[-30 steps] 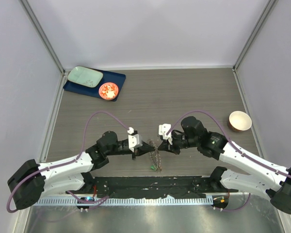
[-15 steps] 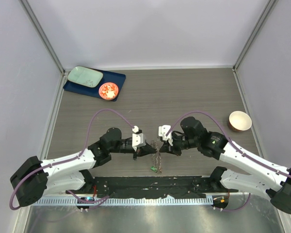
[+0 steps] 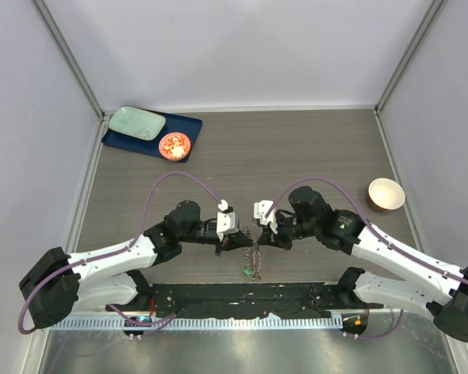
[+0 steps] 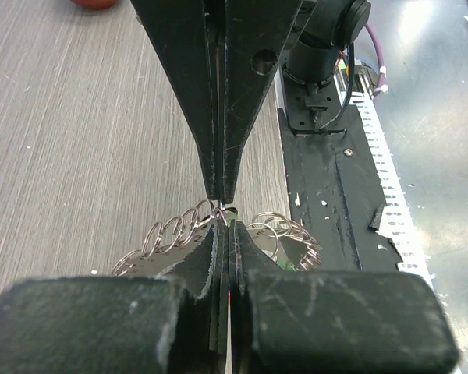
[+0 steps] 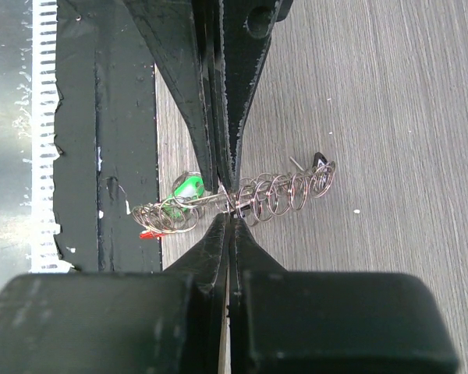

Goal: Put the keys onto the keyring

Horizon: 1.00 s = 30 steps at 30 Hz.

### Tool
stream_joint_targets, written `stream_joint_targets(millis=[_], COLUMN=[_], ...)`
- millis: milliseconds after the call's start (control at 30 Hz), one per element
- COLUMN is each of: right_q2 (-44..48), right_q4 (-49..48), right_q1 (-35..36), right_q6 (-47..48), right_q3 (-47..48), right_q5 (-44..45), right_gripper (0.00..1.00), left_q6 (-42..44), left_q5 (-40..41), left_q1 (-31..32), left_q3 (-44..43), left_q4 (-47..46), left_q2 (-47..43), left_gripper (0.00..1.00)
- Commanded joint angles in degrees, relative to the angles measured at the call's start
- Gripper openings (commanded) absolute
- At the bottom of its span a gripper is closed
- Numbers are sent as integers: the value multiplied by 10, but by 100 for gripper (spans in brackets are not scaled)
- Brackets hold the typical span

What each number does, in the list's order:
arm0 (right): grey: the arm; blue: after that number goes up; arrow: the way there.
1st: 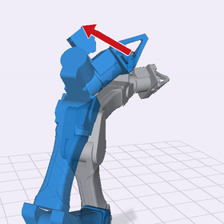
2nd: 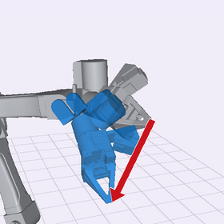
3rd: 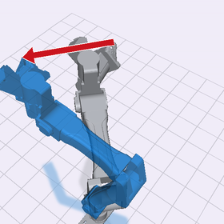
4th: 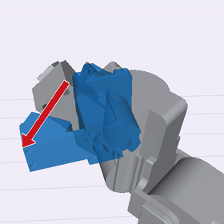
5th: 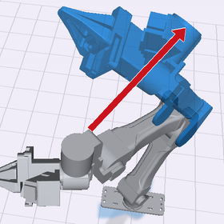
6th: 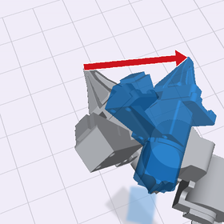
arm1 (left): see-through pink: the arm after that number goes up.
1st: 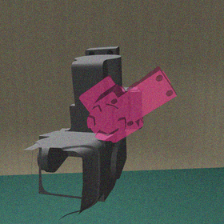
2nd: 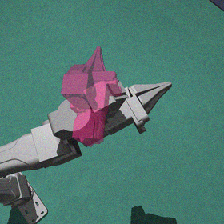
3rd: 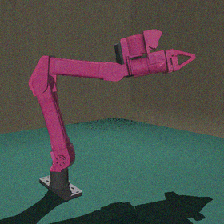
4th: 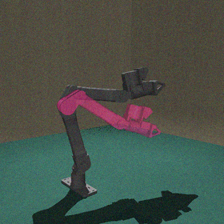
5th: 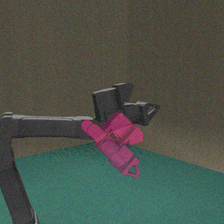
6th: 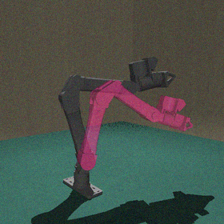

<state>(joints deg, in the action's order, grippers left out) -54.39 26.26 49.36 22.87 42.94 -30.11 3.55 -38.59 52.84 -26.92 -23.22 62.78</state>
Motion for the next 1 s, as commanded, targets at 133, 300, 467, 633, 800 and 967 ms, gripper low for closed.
stream_joint_targets(millis=[133, 300, 467, 633, 800, 967], right_q2=[-2, -4, -12, -18, -43, -31], right_q4=[-84, -102, -107, -122, -96, -96], right_q1=[0, 0, 0, 0, 1, 1], right_q6=[10, 4, -2, -11, 2, -3], right_q3=[50, 49, 50, 54, 82, 78], right_q5=[-3, -13, -15, -27, -20, 4], right_gripper=[1, 1, 1, 2, 2, 16], left_q6=[5, 1, -3, -6, -5, -7], left_q5=[-15, -13, -12, -11, 0, 54], left_q1=[9, 9, 9, 9, 9, 9], left_q3=[-21, -25, -24, -25, -31, -12], left_q4=[8, 16, 9, 13, 22, 12], left_q2=[4, 7, 8, 11, 16, -6], left_gripper=[0, 0, 0, 0, 0, 0])
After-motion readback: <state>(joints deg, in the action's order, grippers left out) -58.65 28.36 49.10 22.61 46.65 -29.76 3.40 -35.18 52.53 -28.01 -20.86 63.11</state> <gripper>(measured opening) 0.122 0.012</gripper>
